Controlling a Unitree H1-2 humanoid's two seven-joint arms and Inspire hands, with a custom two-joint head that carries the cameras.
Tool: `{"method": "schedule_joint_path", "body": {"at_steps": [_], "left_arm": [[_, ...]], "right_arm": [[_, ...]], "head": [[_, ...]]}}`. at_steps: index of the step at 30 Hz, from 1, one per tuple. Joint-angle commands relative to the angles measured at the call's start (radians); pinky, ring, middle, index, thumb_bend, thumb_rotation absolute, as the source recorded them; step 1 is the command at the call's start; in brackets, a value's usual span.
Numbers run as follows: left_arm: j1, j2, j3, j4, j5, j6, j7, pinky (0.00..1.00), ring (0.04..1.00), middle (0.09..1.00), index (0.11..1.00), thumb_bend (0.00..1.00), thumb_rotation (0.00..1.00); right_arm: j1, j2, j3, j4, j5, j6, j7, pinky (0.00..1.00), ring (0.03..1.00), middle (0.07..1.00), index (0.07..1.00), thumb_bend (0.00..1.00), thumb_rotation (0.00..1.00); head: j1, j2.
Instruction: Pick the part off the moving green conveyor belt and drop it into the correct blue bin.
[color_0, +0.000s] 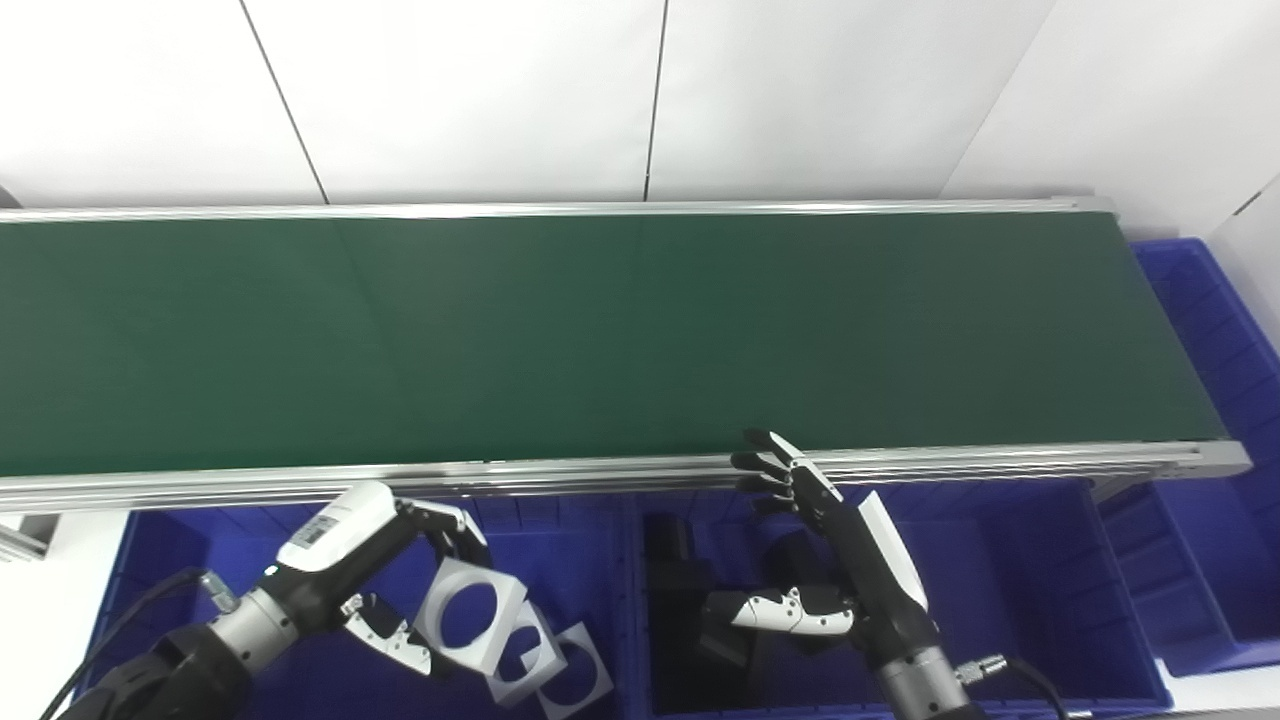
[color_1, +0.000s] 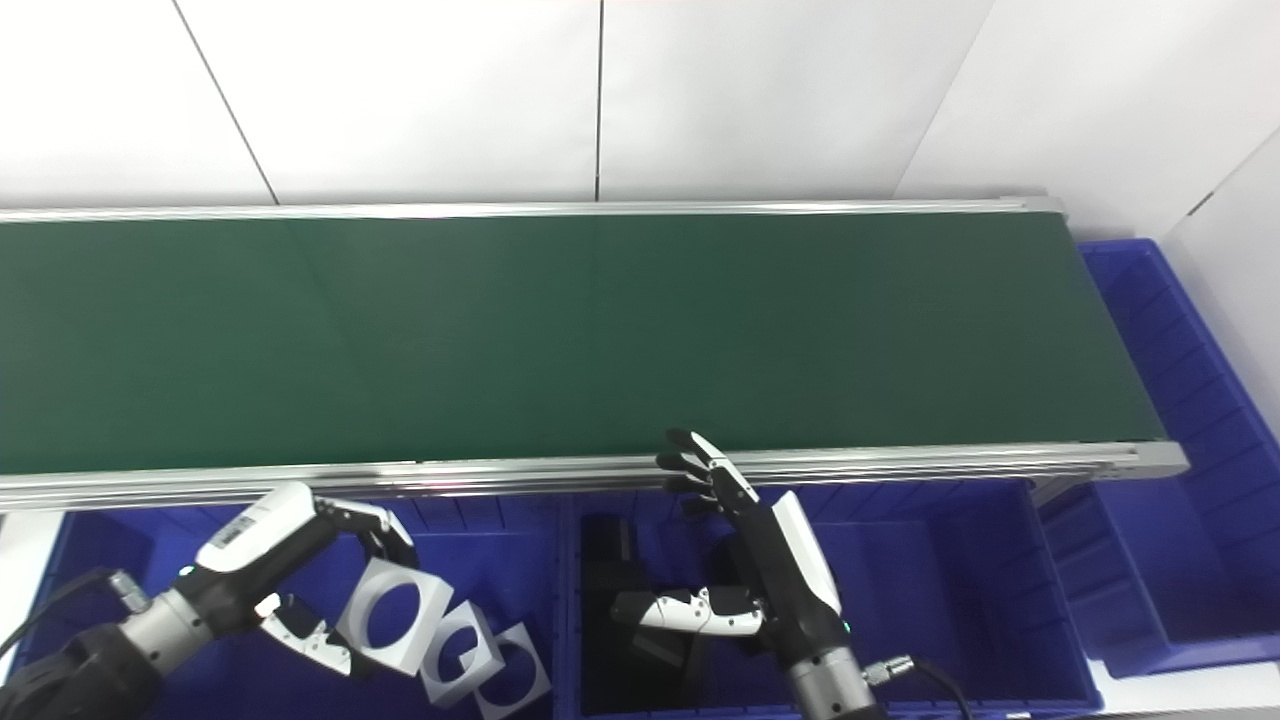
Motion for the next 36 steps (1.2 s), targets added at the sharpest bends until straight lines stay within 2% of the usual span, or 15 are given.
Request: {"method": "schedule_joint_path", "body": {"at_steps": [1, 3, 6, 9, 12, 14, 17, 20, 22, 26, 29, 36], "left_arm": [[-0.022, 0.015, 0.011, -0.052, 0.044, 0.046, -0.039, 0.81, 0.753, 0.737, 0.692, 0.69, 0.39], [-0.021, 0.018, 0.012, -0.071, 0.064, 0.072, -0.073, 0.89, 0.825, 0.815, 0.781, 0.82, 0.58], [-0.01, 0.014, 0.022, -0.087, 0.063, 0.069, -0.085, 0.92, 0.863, 0.862, 0.835, 0.9, 0.65], [0.014, 0.0, 0.044, -0.112, 0.013, 0.08, -0.098, 0.91, 0.901, 0.907, 0.894, 0.99, 0.66], [0.051, -0.031, 0.077, -0.149, -0.129, 0.119, -0.127, 0.87, 0.899, 0.911, 0.912, 1.0, 0.67], [0.073, -0.056, 0.095, -0.164, -0.225, 0.128, -0.136, 0.83, 0.903, 0.92, 0.922, 1.0, 0.66], [0.094, -0.104, 0.115, -0.144, -0.422, 0.082, -0.16, 0.84, 0.911, 0.926, 0.918, 1.0, 0.56], [0.101, -0.138, 0.124, -0.118, -0.569, 0.046, -0.199, 0.84, 0.873, 0.901, 0.902, 0.99, 0.46], [0.106, -0.16, 0.13, -0.102, -0.655, 0.029, -0.229, 0.85, 0.865, 0.893, 0.895, 1.0, 0.43], [0.124, -0.2, 0.152, -0.089, -0.713, -0.001, -0.24, 0.83, 0.845, 0.881, 0.885, 1.0, 0.4], [0.143, -0.228, 0.171, -0.094, -0.741, 0.002, -0.234, 0.83, 0.835, 0.883, 0.884, 1.0, 0.37], [0.163, -0.272, 0.212, -0.099, -0.745, -0.011, -0.231, 0.81, 0.824, 0.893, 0.909, 0.97, 0.36]], "right_arm": [[0.0, 0.005, -0.004, -0.039, 0.015, -0.004, -0.006, 0.69, 0.764, 0.822, 0.901, 0.88, 0.37], [0.003, 0.005, -0.004, -0.041, 0.008, -0.002, -0.008, 0.68, 0.763, 0.823, 0.903, 0.88, 0.39], [0.003, 0.003, -0.003, -0.037, 0.006, -0.013, -0.01, 0.68, 0.765, 0.824, 0.903, 0.88, 0.39], [0.006, 0.001, -0.003, -0.04, 0.001, -0.013, -0.01, 0.68, 0.762, 0.823, 0.904, 0.88, 0.39], [0.01, 0.0, -0.006, -0.045, 0.005, -0.009, -0.009, 0.67, 0.758, 0.82, 0.905, 0.88, 0.39], [0.013, -0.001, -0.007, -0.046, 0.009, -0.01, -0.007, 0.67, 0.758, 0.818, 0.906, 0.88, 0.38], [0.017, -0.003, -0.01, -0.049, 0.018, -0.006, -0.004, 0.68, 0.763, 0.821, 0.91, 0.88, 0.4], [0.02, -0.005, -0.01, -0.056, 0.012, -0.001, -0.002, 0.67, 0.759, 0.82, 0.908, 0.88, 0.4], [0.022, -0.009, -0.01, -0.059, 0.013, 0.001, 0.002, 0.67, 0.759, 0.82, 0.908, 0.88, 0.4], [0.026, -0.01, -0.011, -0.065, 0.02, 0.008, 0.006, 0.68, 0.763, 0.818, 0.906, 0.88, 0.38], [0.028, -0.012, -0.011, -0.068, 0.013, 0.012, 0.007, 0.68, 0.767, 0.82, 0.906, 0.89, 0.39], [0.032, -0.015, -0.011, -0.066, 0.014, 0.011, 0.009, 0.68, 0.765, 0.827, 0.91, 0.88, 0.38]], "head": [[-0.001, 0.0], [-0.007, -0.002], [-0.011, -0.005], [-0.013, -0.008], [-0.014, -0.003], [-0.014, -0.004], [-0.016, -0.005], [-0.018, -0.007], [-0.02, -0.009], [-0.022, -0.012], [-0.023, -0.013], [-0.025, -0.021]]}}
